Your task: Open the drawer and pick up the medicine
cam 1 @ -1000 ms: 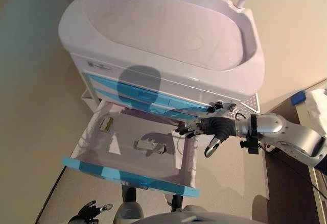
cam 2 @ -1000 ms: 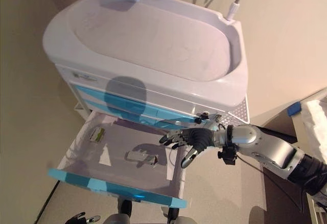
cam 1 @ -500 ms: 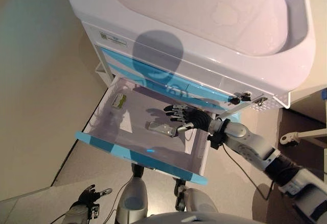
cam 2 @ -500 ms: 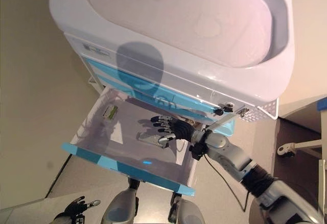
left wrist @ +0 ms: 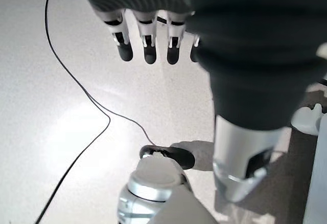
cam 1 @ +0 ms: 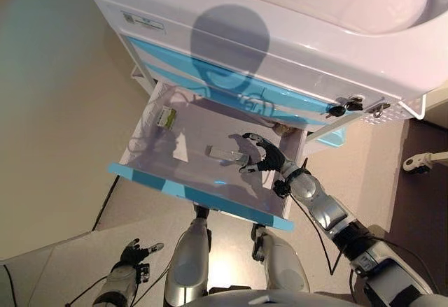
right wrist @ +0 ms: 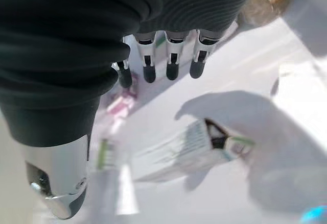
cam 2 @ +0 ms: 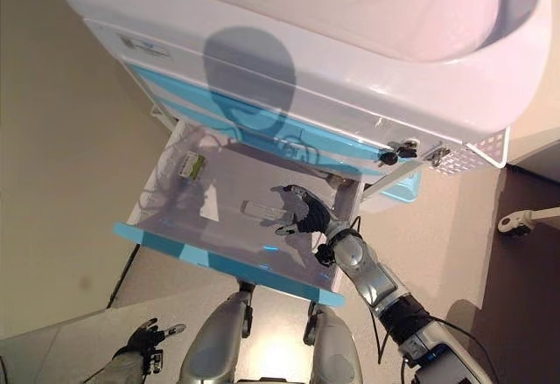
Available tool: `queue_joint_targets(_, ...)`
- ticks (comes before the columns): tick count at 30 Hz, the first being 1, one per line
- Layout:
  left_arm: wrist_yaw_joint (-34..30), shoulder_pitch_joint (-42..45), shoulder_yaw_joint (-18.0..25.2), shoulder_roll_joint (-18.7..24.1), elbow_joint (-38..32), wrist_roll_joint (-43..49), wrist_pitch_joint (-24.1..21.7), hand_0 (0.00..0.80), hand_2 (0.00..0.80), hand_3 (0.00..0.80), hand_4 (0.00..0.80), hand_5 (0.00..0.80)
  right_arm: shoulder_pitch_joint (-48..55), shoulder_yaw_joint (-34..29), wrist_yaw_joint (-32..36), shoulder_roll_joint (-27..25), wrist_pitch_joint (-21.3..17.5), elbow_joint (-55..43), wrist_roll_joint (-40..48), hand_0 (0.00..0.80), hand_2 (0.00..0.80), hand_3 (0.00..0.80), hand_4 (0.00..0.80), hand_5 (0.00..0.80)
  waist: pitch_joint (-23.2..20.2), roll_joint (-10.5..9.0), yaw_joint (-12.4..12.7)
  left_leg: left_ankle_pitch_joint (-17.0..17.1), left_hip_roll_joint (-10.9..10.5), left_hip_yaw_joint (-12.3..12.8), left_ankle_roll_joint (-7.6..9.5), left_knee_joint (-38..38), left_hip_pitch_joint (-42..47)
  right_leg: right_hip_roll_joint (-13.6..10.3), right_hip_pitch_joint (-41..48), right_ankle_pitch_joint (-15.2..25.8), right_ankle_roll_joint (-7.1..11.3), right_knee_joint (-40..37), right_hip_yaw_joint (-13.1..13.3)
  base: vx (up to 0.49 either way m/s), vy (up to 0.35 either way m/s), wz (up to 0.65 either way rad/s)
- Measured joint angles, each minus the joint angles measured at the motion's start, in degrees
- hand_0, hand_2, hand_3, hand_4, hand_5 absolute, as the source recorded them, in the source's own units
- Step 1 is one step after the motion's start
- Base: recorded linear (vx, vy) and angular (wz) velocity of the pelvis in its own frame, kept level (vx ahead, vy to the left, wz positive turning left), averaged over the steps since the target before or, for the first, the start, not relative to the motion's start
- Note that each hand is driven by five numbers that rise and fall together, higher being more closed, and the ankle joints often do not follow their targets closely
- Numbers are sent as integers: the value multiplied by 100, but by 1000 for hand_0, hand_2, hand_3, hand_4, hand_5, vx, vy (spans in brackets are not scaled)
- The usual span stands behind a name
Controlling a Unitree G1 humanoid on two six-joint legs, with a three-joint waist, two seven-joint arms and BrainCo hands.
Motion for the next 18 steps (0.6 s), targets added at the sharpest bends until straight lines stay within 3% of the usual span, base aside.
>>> queue_joint_targets(10, 140, -117, -306, -81, -103, -224, -83, 0, 0, 0, 0, 0, -692, 709, -482, 435, 28, 1427, -1154, 0, 0, 0, 0, 0, 101, 110, 78, 53, -43, -316, 4, 68, -324, -22, -173, -40, -1, 82, -144, -13, -33, 15)
queue_joint_targets(15, 171, -199, -433, -164, -106, -228, -121, 0, 0, 0, 0, 0, -921, 733, -693, 475, 52, 1622, -1408, 0, 0, 0, 0, 0, 113, 134, 54, 80, -81, -465, -20, 25, -337, -25, -159, -88, 1, 96, -235, 7, -32, 11)
queue_joint_targets(16, 177, -208, -436, -183, -114, -228, -127, 0, 0, 0, 0, 0, -969, 735, -705, 474, 59, 1652, -1430, 405, 405, 405, 405, 405, 115, 138, 52, 83, -81, -474, -23, 20, -339, -23, -159, -93, -1, 98, -258, 1, -20, 10)
queue_joint_targets(17, 186, -222, -466, -208, -116, -234, -131, 0, 0, 0, 0, 0, -1106, 758, -786, 510, 50, 1848, -1537, 706, 706, 706, 706, 706, 121, 150, 58, 88, -93, -488, -29, 14, -343, -22, -156, -105, -9, 100, -283, 1, -5, 7)
queue_joint_targets(18, 190, -225, -511, -216, -123, -241, -132, 0, 0, 0, 0, 0, -1192, 791, -843, 529, 57, 1934, -1600, 800, 800, 800, 800, 800, 127, 162, 57, 90, -99, -495, -33, 14, -347, -20, -156, -111, -11, 104, -293, 9, -7, 8)
